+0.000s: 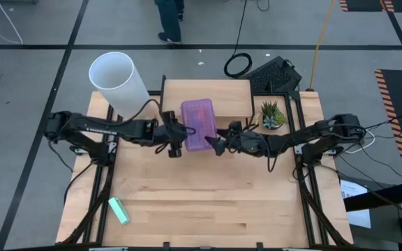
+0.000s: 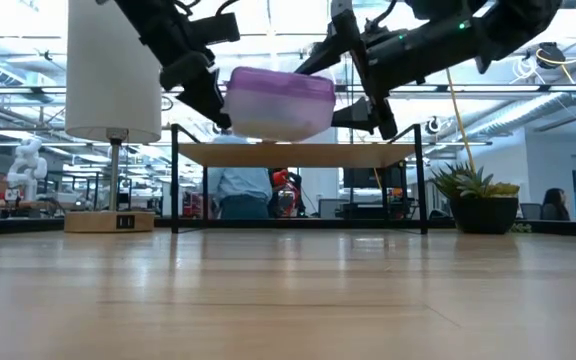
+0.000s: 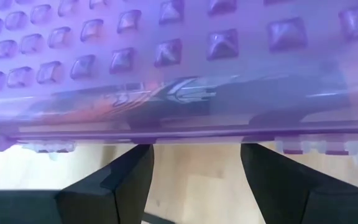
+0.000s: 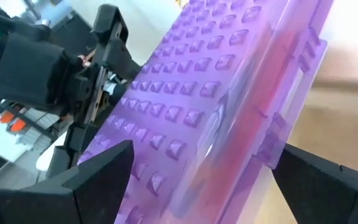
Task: Pack school essentials
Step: Put the transparent violet supply box on the shelf
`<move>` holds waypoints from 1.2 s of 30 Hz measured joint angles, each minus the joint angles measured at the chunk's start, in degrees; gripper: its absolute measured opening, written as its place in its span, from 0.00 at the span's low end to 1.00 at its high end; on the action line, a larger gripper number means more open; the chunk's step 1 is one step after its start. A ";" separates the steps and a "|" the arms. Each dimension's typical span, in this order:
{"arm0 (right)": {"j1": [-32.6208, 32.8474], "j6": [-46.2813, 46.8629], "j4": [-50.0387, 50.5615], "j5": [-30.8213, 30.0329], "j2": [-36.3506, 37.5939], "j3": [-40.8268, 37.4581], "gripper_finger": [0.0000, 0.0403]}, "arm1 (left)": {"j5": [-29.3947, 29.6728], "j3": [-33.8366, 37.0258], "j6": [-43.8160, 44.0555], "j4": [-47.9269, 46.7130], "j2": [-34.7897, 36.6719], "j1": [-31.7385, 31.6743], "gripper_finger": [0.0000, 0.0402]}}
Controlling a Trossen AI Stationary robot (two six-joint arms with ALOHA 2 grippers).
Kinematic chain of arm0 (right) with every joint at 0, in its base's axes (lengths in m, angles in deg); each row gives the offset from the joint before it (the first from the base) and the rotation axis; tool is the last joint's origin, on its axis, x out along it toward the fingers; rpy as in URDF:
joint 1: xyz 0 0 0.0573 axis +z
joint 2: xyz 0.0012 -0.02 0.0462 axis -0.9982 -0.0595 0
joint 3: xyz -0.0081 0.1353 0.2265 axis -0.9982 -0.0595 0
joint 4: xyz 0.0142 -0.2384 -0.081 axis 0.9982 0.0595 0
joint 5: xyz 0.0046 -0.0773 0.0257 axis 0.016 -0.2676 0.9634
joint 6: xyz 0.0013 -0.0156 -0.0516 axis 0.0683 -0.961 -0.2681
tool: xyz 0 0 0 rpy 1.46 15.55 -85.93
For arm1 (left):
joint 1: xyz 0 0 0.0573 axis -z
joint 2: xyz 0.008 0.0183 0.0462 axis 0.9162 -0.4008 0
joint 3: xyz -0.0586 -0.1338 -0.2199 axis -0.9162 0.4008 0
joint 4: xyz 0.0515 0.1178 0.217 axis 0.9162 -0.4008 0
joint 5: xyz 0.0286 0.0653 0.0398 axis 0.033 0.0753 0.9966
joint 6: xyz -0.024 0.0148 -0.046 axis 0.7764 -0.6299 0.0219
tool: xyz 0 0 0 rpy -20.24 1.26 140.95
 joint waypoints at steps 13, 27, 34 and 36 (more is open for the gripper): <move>-8.33 -4.90 7.76 0.01 9.70 0.02 0.89 | -5.24 0.00 -10.15 18.49 -0.05 -9.43 0.61; -17.80 -6.26 9.45 8.95 9.14 -0.20 0.89 | -13.69 -0.54 -8.39 32.01 -1.39 -20.27 0.61; -20.69 -4.52 8.64 11.21 6.95 -0.09 0.89 | -15.66 -0.60 -6.85 36.57 -4.77 -21.53 0.61; -21.34 -4.40 8.56 12.15 6.98 -0.09 0.89 | -15.45 -0.57 -6.55 36.65 -5.15 -21.49 0.61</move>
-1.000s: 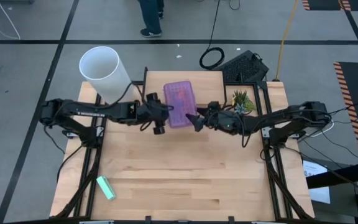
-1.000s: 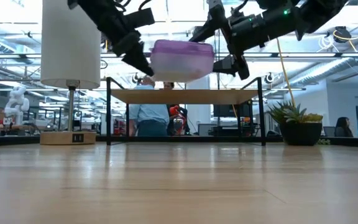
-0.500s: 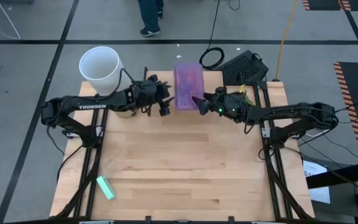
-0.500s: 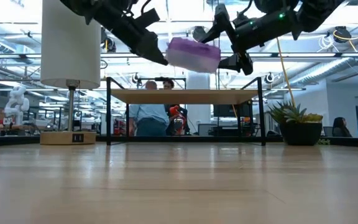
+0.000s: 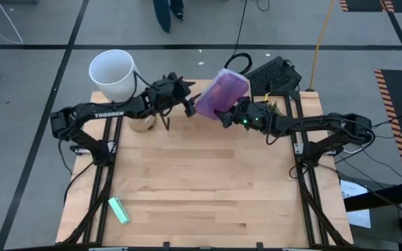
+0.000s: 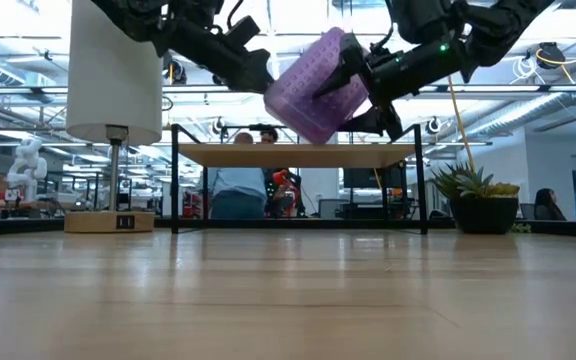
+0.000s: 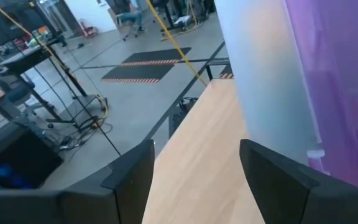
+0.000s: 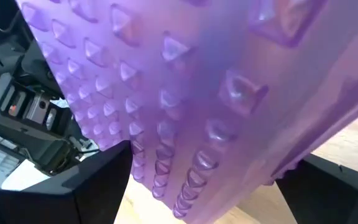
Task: Pack school essentials
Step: Put the transparent violet supply box on the shelf
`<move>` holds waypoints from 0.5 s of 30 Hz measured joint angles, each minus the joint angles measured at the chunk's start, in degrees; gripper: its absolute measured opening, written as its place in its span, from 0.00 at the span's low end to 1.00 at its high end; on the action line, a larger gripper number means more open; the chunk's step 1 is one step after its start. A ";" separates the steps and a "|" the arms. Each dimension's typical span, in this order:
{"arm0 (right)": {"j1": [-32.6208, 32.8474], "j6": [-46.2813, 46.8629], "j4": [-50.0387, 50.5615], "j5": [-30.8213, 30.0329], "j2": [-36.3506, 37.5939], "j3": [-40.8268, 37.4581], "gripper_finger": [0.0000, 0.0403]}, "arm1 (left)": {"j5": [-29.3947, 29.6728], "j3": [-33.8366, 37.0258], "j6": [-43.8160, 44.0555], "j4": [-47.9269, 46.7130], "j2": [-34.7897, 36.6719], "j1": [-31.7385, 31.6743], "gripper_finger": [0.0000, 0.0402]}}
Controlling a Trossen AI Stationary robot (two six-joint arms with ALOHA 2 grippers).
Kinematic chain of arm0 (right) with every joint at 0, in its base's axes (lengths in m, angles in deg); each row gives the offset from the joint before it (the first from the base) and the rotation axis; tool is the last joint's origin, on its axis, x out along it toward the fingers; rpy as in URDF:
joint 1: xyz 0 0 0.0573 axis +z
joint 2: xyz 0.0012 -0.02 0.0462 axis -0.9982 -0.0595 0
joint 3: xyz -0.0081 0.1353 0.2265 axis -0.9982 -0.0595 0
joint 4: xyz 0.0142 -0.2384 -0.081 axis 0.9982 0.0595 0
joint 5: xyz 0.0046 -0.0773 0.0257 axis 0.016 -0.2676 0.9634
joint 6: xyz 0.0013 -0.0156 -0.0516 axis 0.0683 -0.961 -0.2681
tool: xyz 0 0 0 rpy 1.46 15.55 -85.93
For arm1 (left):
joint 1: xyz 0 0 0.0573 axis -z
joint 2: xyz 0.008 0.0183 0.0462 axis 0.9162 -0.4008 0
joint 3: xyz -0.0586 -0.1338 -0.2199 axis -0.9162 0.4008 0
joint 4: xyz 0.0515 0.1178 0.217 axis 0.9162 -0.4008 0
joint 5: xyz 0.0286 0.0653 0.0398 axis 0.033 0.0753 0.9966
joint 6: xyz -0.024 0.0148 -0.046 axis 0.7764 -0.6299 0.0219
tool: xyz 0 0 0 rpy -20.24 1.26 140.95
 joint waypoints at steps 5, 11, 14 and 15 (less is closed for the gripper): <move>-0.79 -0.39 -0.47 0.39 0.50 -0.02 0.89 | 1.64 0.15 1.10 -2.79 0.26 -0.04 0.61; -1.09 0.28 -1.59 0.46 0.44 0.02 0.89 | 0.21 0.74 2.10 -12.23 -0.28 0.57 0.61; -0.96 0.22 -1.60 0.97 0.50 0.02 0.89 | 0.62 0.68 2.11 -13.63 0.00 0.68 0.61; -0.98 0.24 -1.43 1.19 0.46 0.02 0.89 | 0.95 0.63 2.07 -13.65 0.00 0.78 0.61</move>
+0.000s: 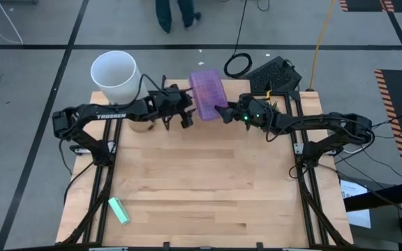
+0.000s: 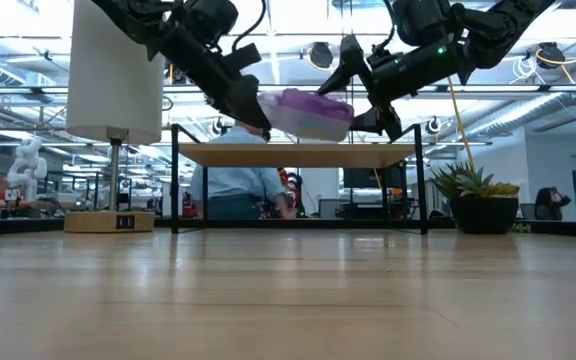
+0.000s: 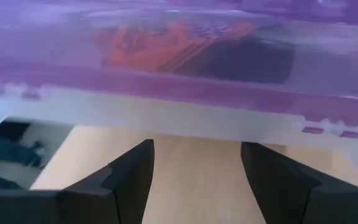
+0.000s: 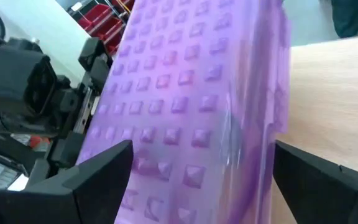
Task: Pack school essentials
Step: Put the transparent violet supply box on the shelf
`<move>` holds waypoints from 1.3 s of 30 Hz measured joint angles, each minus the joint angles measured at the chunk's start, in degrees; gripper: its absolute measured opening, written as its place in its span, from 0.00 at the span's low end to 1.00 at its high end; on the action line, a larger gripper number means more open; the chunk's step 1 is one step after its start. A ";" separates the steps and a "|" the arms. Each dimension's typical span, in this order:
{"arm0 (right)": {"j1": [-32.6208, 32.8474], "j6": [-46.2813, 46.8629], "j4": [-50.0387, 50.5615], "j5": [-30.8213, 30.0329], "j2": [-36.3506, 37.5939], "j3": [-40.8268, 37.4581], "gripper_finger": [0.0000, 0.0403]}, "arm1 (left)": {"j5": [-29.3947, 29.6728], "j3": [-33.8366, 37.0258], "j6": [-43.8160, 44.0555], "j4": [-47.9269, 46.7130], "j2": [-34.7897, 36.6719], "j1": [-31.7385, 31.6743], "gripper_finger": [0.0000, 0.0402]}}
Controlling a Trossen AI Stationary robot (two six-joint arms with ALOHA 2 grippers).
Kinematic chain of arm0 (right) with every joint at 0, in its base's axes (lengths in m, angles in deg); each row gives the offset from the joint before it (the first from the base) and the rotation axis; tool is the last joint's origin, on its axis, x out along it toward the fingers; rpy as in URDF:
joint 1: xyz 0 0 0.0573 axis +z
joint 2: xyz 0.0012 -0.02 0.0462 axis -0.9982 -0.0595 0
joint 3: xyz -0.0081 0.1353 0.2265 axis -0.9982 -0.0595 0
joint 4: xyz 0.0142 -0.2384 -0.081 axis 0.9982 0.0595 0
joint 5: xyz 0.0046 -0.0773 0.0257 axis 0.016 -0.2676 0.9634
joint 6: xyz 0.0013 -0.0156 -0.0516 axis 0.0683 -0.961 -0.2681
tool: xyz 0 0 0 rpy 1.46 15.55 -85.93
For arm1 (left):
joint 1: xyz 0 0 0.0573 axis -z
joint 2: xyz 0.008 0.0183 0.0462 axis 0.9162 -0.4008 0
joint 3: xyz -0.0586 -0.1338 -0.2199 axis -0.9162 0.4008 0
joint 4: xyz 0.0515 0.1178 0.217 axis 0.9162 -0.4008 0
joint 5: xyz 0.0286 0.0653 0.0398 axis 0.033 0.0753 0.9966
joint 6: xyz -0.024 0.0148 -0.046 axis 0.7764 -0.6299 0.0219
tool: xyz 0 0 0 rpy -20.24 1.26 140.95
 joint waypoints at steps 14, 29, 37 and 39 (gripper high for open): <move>0.15 1.51 -0.25 -1.05 0.06 0.00 0.89 | 2.22 -0.19 -1.91 -8.76 0.09 -0.27 0.61; 1.46 -4.99 0.60 -10.37 3.37 -0.03 0.89 | 9.50 -0.19 0.25 -9.40 0.13 -0.33 0.61; 5.06 -18.59 -0.37 -8.90 8.00 0.00 0.89 | 11.90 -0.17 1.17 -11.33 1.20 0.20 0.61; 5.95 -22.20 -0.93 -6.72 7.34 0.00 0.89 | 11.85 -0.17 1.30 -12.06 1.76 1.06 0.61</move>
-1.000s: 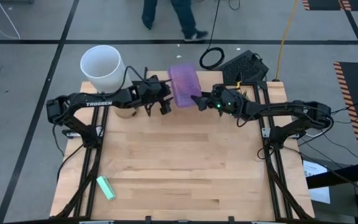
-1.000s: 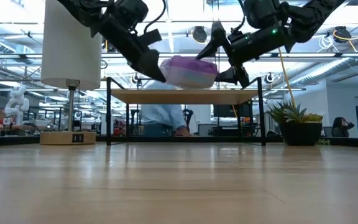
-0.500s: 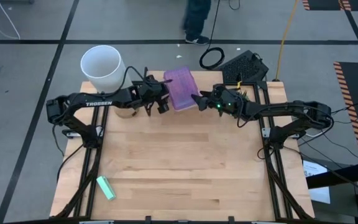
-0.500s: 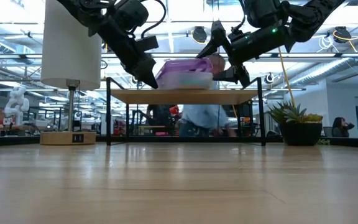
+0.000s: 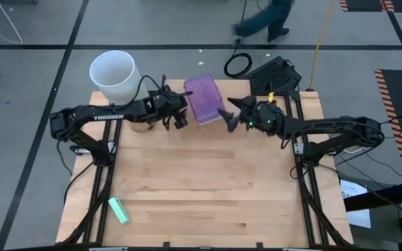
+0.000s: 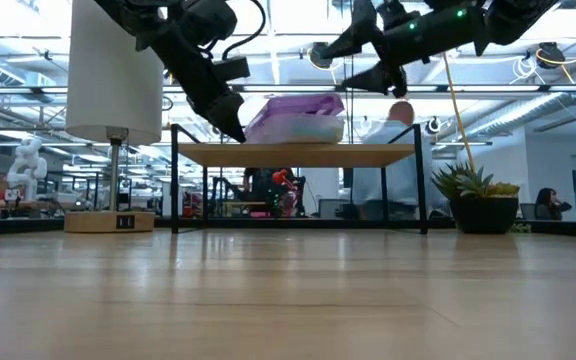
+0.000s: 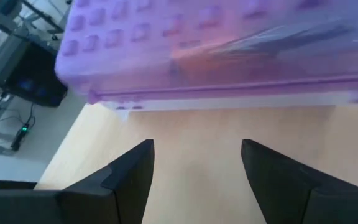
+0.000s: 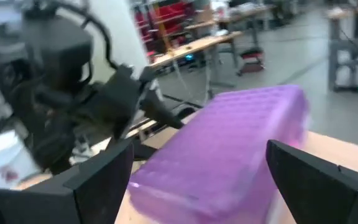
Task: Pack school essentials
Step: Put the transparent violet supply box on the shelf
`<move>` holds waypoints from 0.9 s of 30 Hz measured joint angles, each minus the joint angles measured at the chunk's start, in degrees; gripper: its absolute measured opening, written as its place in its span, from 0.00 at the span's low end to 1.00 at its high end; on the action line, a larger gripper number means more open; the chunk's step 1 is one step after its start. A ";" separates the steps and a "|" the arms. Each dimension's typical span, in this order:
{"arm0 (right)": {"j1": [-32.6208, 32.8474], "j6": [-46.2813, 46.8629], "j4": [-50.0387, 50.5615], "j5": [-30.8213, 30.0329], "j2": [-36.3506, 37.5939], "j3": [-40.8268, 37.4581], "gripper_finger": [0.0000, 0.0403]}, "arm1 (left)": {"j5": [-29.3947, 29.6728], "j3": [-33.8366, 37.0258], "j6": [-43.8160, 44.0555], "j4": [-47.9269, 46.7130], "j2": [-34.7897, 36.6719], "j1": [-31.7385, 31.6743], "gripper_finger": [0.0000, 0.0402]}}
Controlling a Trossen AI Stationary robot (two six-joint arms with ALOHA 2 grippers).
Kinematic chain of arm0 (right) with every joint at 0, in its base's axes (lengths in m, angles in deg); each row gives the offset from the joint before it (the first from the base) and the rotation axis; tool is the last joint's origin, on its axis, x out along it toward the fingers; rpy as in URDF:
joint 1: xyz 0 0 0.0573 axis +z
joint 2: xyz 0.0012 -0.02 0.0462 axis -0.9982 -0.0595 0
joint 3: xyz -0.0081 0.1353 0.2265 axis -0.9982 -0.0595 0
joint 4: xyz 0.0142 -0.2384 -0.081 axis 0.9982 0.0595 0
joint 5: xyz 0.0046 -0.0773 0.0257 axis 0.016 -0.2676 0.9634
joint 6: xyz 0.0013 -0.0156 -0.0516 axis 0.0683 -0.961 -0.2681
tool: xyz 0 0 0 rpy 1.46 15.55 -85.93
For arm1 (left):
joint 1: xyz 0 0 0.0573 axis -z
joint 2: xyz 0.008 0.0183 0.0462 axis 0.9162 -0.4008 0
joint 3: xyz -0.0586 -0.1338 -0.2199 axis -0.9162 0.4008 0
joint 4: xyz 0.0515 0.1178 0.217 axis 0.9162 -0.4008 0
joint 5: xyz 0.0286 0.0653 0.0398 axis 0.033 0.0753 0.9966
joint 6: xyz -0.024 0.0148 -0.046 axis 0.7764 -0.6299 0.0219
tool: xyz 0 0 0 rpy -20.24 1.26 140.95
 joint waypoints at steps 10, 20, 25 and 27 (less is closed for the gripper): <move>-5.24 -8.09 0.81 8.84 -11.80 8.41 0.61 | 4.65 0.02 -1.14 -0.31 1.45 6.41 0.61; -6.87 -4.43 12.20 6.63 -15.25 14.25 0.13 | 8.70 0.02 -2.12 -0.89 1.61 9.15 0.61; -5.72 -1.10 12.84 4.35 -15.23 14.25 0.01 | 8.71 0.02 -1.95 2.08 1.59 6.96 0.61; -5.37 0.64 12.90 3.55 -15.23 14.23 0.01 | 8.71 0.04 -1.93 3.38 1.54 5.83 0.61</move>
